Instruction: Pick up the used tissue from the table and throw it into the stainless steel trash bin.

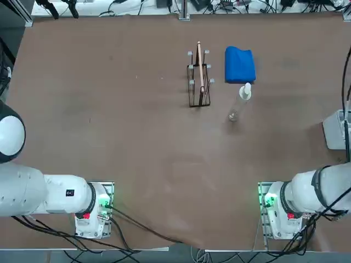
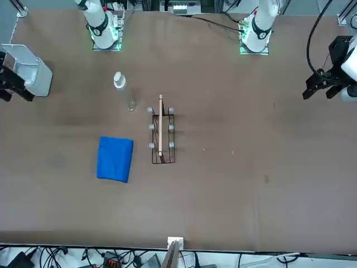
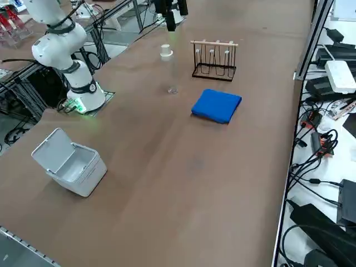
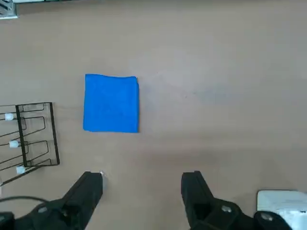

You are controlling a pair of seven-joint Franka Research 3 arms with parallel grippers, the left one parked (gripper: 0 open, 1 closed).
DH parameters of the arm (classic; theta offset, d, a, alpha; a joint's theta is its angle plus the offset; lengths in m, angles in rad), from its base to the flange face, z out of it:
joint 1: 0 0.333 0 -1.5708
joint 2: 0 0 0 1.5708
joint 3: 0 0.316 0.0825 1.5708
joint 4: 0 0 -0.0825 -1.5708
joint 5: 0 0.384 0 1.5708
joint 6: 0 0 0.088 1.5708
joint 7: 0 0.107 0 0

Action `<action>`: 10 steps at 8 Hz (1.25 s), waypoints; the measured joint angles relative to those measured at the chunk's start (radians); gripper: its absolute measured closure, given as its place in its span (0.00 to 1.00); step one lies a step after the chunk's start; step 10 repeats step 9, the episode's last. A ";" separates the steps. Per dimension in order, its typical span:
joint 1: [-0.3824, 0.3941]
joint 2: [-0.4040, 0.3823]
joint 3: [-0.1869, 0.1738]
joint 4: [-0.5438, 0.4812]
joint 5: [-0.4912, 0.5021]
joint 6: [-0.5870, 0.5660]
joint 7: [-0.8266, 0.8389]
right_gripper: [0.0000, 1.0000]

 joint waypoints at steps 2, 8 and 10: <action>0.002 -0.024 -0.006 -0.018 -0.006 0.001 0.003 0.00; 0.002 -0.025 -0.010 -0.022 -0.056 -0.005 -0.001 0.00; 0.003 -0.024 -0.009 -0.023 -0.060 -0.012 -0.002 0.00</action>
